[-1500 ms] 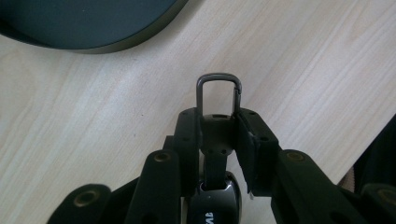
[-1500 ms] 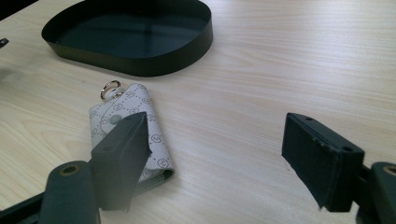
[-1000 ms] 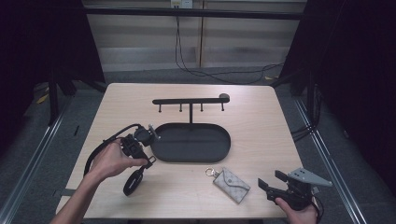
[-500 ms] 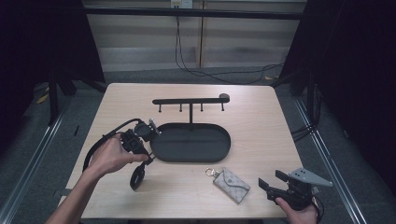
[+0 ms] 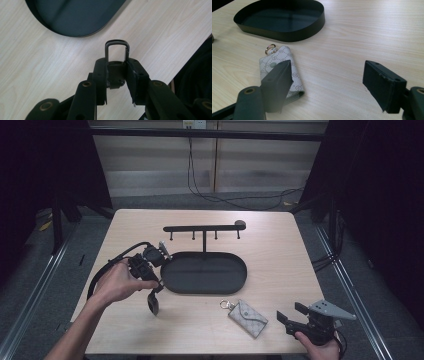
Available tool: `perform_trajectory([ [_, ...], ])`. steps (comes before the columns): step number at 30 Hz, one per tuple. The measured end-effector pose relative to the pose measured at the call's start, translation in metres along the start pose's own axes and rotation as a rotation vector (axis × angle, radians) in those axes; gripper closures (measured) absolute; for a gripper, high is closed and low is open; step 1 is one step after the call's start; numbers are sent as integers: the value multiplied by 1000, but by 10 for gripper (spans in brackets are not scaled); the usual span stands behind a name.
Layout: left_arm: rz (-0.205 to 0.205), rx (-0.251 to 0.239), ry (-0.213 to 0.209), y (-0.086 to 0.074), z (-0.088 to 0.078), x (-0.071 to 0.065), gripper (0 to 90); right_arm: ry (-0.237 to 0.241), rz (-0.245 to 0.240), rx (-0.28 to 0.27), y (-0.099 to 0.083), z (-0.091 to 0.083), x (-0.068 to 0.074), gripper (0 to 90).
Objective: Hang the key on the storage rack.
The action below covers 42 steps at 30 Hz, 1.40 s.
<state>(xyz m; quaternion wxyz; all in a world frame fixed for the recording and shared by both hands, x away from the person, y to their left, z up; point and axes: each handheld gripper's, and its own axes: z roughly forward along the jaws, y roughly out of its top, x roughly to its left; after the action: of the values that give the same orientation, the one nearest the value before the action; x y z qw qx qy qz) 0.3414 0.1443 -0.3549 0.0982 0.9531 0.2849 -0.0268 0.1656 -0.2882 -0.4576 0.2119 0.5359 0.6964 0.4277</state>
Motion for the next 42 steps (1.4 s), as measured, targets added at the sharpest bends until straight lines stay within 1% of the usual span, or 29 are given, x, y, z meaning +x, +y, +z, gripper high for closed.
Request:
perform_trajectory([
  [2,-11,0,-6,1,-2,0,709,-2,0,-1,0,0,0,234],
  [4,-9,1,-11,2,-3,1,709,-2,0,0,0,0,0,234],
  [5,-18,-1,-6,2,-4,1,709,0,0,0,0,0,0,234],
  [6,-11,4,-6,3,-5,1,709,0,0,0,0,0,0,234],
  [7,-8,-2,-9,4,-5,2,709,1,-1,1,0,0,0,234],
  [8,-15,-4,-6,5,-6,2,709,1,-1,1,0,0,0,234],
  [9,-5,1,-7,5,-7,2,709,1,-1,1,0,0,0,234],
  [10,-17,-3,-5,6,-8,1,709,1,1,1,0,0,0,234],
  [11,-16,-7,0,7,-9,2,709,1,1,1,0,0,0,234],
  [12,-15,-1,-3,8,-11,3,709,3,1,2,0,0,0,234],
  [13,-26,-10,-1,8,-11,3,709,3,0,3,0,0,0,235],
  [14,-39,-8,1,9,-12,5,709,3,1,2,0,0,0,234],
  [15,-38,1,3,10,-12,6,709,3,2,3,0,0,0,234],
  [17,-52,-2,3,11,-13,8,710,4,2,3,0,1,0,234],
  [18,-50,-7,7,11,-14,9,709,4,1,4,0,0,0,235],
  [19,-49,-5,-2,12,-15,10,709,1,1,7,0,1,0,234],
  [21,-58,-7,0,12,-17,11,709,1,3,9,0,1,0,234],
  [23,-62,-4,-5,13,-19,12,709,1,3,10,0,1,0,234],
  [24,-67,-7,4,13,-21,13,709,0,3,10,0,1,0,234],
  [25,-68,0,-1,14,-22,13,709,0,3,10,0,1,0,234],
  [28,-68,-8,0,16,-26,15,709,-1,3,10,0,1,0,234],
  [30,-83,-5,11,18,-29,15,709,-2,3,9,0,1,0,234],
  [33,-80,-9,12,21,-33,16,709,-1,4,10,0,1,0,234],
  [38,-63,-5,6,28,-39,16,709,-1,4,10,0,1,0,235],
  [40,-67,-7,7,31,-43,16,709,0,4,10,0,1,0,234],
  [42,-60,-7,8,33,-45,17,709,0,5,10,0,2,0,234],
])
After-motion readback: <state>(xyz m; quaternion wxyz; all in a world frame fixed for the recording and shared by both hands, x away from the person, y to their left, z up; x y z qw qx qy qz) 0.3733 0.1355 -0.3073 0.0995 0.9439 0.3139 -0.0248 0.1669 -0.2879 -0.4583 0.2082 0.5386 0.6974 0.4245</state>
